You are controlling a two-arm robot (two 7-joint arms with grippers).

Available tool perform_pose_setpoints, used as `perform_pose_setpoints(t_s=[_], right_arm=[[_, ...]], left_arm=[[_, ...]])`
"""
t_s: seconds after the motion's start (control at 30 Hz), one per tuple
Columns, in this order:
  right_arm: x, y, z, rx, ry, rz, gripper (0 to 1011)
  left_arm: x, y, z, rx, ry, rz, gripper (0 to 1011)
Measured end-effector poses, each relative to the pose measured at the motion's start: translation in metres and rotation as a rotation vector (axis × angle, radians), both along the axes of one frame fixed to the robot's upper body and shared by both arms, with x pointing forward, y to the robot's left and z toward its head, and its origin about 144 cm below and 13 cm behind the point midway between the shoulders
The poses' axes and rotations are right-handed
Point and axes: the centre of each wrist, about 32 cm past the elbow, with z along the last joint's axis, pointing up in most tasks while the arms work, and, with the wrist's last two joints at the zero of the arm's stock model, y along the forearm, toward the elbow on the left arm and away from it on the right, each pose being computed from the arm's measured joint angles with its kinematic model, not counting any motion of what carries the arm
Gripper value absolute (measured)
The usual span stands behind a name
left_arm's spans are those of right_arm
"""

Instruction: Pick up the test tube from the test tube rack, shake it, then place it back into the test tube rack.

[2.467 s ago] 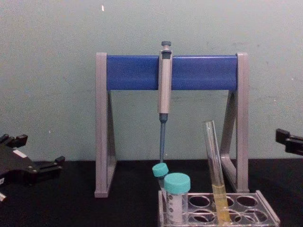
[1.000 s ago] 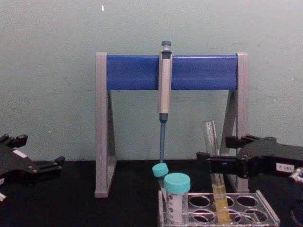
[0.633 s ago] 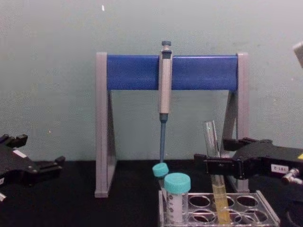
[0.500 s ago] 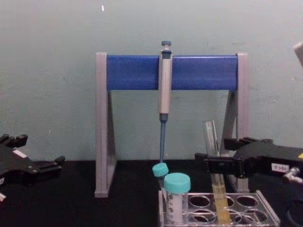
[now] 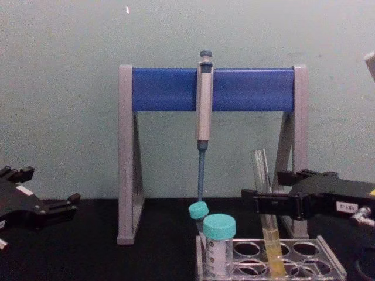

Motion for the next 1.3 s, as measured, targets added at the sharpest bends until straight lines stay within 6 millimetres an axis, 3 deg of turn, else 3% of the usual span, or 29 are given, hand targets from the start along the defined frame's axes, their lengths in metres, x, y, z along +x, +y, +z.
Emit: perform_pose_setpoints(t_s=[0.1, 0.3, 0.93, 1.03, 1.3], right_arm=[[-0.0001, 0.0001, 0.0000, 0.000, 0.000, 0.000, 1000], [-0.0003, 0.0004, -0.0002, 0.000, 0.000, 0.001, 902], [-0.0003, 0.0005, 0.0001, 0.000, -0.001, 0.001, 277], [-0.0003, 0.0006, 0.0002, 0.002, -0.001, 0.001, 234], [-0.0003, 0.0006, 0.0002, 0.002, -0.001, 0.001, 234]], left_arm=[[0.0000, 0.0000, 0.0000, 0.000, 0.000, 0.000, 1001], [0.0000, 0.0000, 0.0000, 0.000, 0.000, 0.000, 1001], [0.0000, 0.0000, 0.0000, 0.000, 0.000, 0.000, 1001], [0.0000, 0.0000, 0.0000, 0.000, 0.000, 0.000, 1001], [0.0000, 0.0000, 0.0000, 0.000, 0.000, 0.000, 1001]])
